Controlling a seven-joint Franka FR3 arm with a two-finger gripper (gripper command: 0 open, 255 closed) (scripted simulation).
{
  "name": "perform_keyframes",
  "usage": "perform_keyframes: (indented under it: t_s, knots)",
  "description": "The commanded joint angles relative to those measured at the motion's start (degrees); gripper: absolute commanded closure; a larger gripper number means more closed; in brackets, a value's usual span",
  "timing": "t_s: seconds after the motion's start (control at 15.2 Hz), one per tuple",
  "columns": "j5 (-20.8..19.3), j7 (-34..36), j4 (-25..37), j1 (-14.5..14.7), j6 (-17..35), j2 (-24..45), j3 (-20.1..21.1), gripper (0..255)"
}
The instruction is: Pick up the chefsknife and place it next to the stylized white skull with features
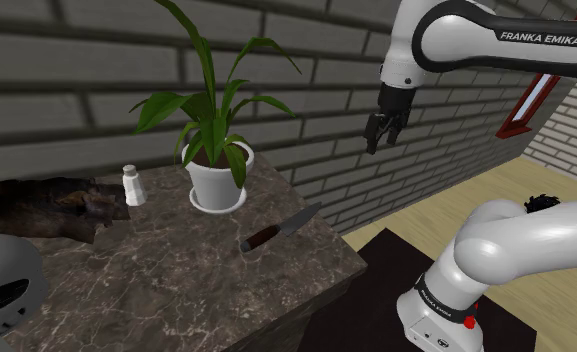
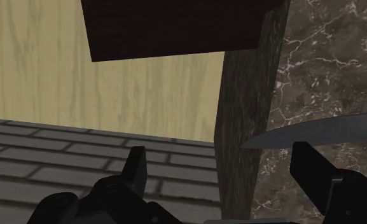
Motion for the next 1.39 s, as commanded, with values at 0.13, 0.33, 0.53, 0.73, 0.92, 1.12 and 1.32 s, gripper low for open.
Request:
perform_keyframes:
  t_s: [0.13,0.33,0.53,0.73,0.92,1.12,1.32]
  knots:
    - [0.55,-3.45,-1.45,1.92,4.19,2.05,-0.35,0]
    - [1.53,-8.67,-3.21,4.86,10.32,5.43,-0.76,0]
    - [2.72,-14.00,-4.52,7.84,16.23,9.09,-1.00,0]
    - [4.12,-19.45,-5.44,10.90,21.87,12.92,-1.10,0]
    - [5.76,-25.05,-6.01,14.01,27.19,16.85,-1.06,0]
    - [7.63,-30.83,-6.31,17.20,32.17,20.77,-0.88,0]
    - [9.77,-36.81,-6.40,20.41,36.80,24.62,-0.56,0]
